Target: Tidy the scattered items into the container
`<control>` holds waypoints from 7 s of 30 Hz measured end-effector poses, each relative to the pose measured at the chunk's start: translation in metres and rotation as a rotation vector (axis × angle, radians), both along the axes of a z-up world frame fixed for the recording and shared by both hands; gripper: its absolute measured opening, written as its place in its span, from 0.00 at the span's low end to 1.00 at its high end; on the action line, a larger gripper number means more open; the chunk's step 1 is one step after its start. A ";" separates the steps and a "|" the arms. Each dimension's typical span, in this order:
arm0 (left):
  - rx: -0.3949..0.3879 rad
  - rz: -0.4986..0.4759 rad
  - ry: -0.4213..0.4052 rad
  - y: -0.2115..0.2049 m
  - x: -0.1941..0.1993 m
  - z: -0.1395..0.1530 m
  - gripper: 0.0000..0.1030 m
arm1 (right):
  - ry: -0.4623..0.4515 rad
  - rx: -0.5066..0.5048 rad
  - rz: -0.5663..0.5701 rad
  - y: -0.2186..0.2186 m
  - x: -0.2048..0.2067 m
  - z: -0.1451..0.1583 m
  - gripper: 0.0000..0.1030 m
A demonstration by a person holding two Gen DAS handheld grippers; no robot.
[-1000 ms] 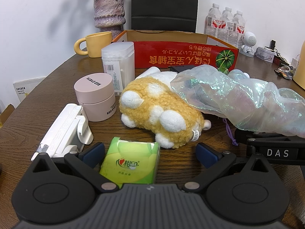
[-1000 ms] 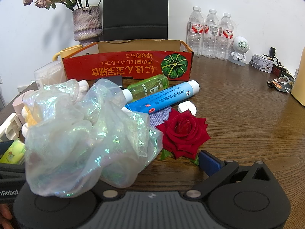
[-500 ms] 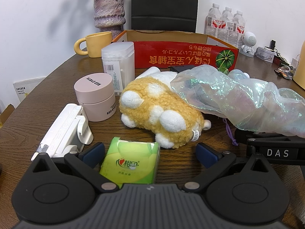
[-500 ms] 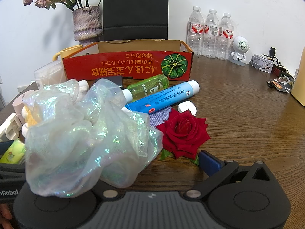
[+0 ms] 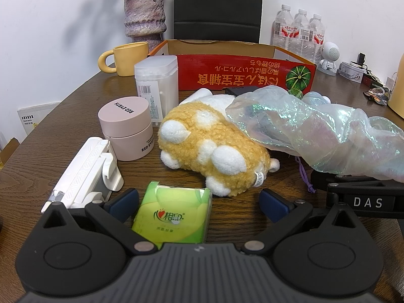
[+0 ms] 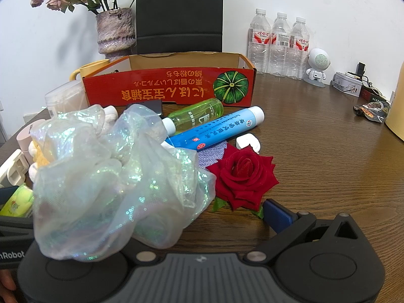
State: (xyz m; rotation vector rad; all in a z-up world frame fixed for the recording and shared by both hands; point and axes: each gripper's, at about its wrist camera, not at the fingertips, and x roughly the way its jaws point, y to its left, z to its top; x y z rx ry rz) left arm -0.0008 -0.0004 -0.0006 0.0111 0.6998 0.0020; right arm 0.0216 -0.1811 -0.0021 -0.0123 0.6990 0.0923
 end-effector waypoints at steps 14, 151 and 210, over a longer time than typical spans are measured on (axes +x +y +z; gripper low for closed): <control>0.000 0.000 0.000 -0.001 -0.002 -0.001 1.00 | 0.000 0.000 0.000 0.000 0.000 0.000 1.00; -0.056 -0.068 0.297 0.022 0.366 0.093 0.85 | 0.352 0.139 0.129 0.012 0.364 0.089 0.79; 0.086 -0.077 -0.050 -0.014 -0.049 0.001 1.00 | -0.024 0.108 0.023 -0.020 -0.068 0.001 0.93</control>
